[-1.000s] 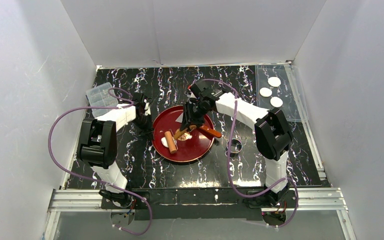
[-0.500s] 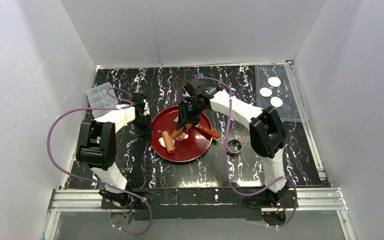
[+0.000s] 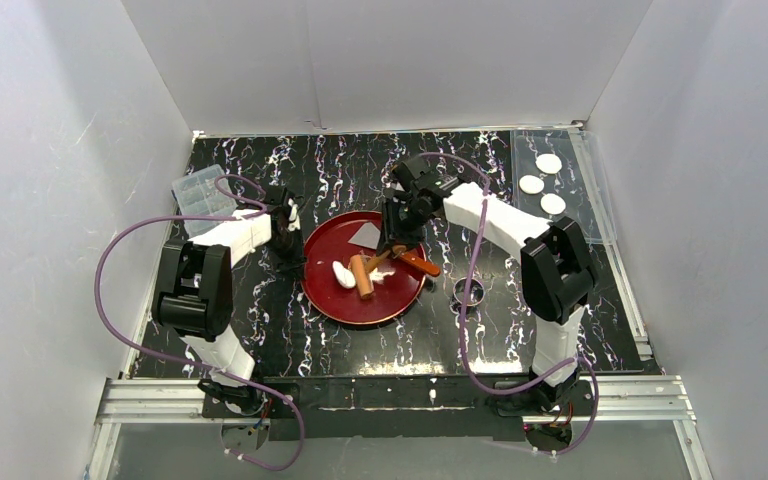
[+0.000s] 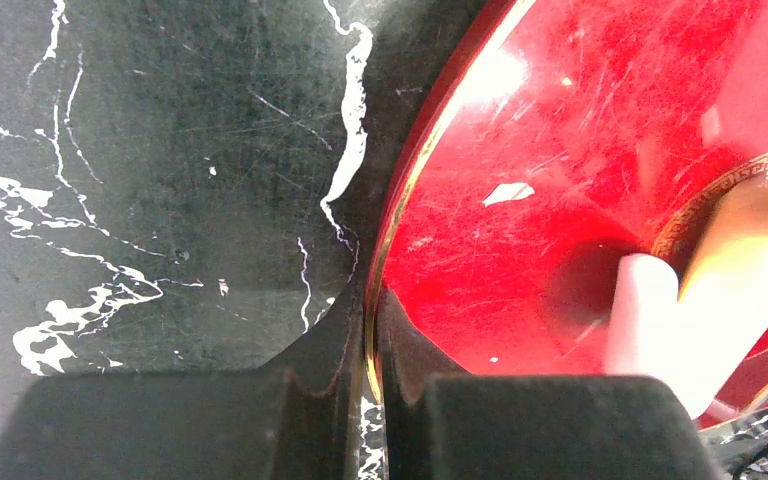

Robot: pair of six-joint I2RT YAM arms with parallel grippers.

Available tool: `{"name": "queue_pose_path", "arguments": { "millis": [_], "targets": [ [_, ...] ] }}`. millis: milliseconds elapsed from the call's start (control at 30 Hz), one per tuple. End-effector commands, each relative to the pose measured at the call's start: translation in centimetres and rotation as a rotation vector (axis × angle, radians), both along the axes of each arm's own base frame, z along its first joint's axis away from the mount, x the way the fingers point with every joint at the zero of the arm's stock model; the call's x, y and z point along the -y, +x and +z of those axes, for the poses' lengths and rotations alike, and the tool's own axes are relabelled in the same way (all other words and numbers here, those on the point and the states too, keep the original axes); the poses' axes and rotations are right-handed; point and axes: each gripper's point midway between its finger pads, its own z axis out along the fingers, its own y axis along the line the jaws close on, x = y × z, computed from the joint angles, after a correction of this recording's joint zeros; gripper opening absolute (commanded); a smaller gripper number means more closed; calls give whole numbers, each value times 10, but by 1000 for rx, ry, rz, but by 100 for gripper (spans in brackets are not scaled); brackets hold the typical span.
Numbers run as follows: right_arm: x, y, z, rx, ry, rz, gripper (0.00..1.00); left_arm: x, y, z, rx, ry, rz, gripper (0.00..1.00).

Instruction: Roll out the dumpling wrappers from the dough

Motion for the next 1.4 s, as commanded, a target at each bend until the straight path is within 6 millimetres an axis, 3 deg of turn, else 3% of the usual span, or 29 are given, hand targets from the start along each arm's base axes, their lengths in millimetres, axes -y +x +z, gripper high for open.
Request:
{"name": "queue_pose_path", "arguments": {
  "millis": [0,200,500,567,667,800,1000,1100,1233,1367],
  "targets": [
    [61,21,-33,77,-333,-61,1,-19,-10,12,15,86,-25,0],
    [22,25,1,117,-232,-7,1,-20,-9,14,21,90,-26,0],
    [-12,34,85,242,-77,6,1,-19,-9,16,30,81,-26,0],
    [-19,31,102,273,-48,14,1,-18,-10,14,24,81,-26,0],
    [-38,18,109,275,10,45,1,-18,-10,13,20,80,-25,0],
    [-67,-2,84,171,50,104,1,-18,-10,12,17,82,-25,0],
    [-74,-8,53,56,-2,127,1,-18,-11,10,9,82,-27,0],
    [-60,-7,28,41,-86,123,1,-19,-11,10,10,83,-27,0],
    [-21,-6,-9,16,-230,100,1,-19,-11,10,9,87,-27,0],
    [12,-4,-26,49,-345,92,1,-20,-10,10,11,90,-27,0]
  ]
}}
